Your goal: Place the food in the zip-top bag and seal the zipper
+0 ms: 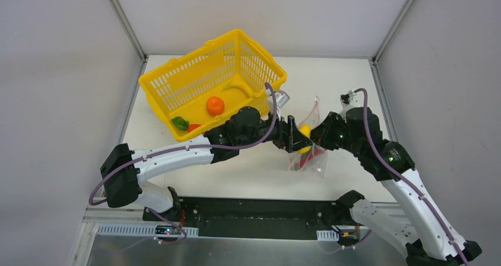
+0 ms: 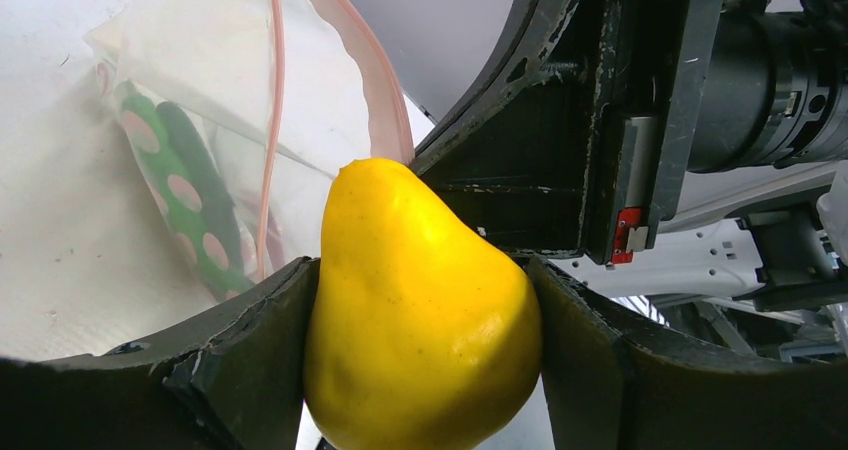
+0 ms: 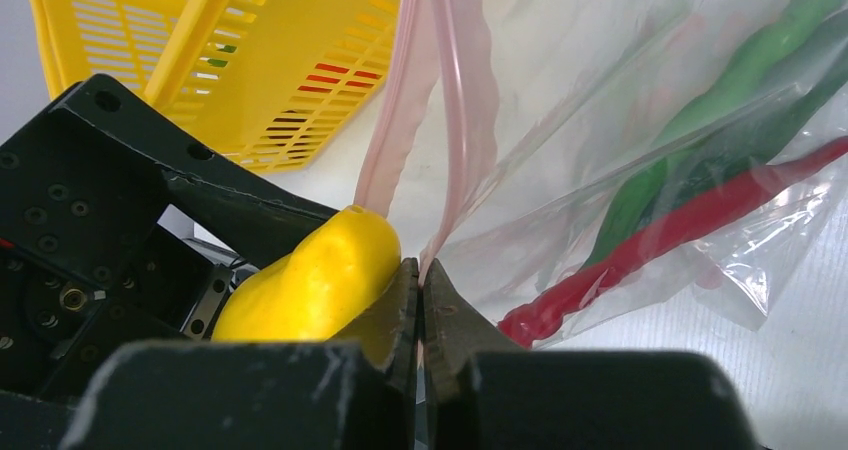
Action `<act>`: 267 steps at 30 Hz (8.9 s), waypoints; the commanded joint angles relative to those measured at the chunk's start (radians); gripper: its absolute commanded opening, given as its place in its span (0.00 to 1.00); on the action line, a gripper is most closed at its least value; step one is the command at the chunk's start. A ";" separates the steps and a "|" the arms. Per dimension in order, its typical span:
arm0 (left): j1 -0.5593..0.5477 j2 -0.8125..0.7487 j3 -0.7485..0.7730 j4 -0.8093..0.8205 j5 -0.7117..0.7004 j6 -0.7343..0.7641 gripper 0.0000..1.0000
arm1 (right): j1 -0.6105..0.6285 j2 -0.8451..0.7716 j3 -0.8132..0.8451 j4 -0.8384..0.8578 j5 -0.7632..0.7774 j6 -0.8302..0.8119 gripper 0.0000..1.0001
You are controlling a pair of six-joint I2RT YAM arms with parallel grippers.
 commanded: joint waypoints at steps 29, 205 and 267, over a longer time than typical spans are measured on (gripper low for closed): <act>-0.064 0.071 0.353 -0.629 -0.415 0.193 0.63 | 0.007 -0.145 -0.172 0.357 -0.083 0.224 0.02; 0.772 0.557 0.547 -0.879 -0.462 0.103 0.94 | 0.006 0.078 0.044 0.143 -0.171 0.032 0.05; 0.125 -0.210 0.144 -0.361 -0.123 0.028 0.36 | 0.006 0.075 -0.033 0.207 -0.083 0.103 0.05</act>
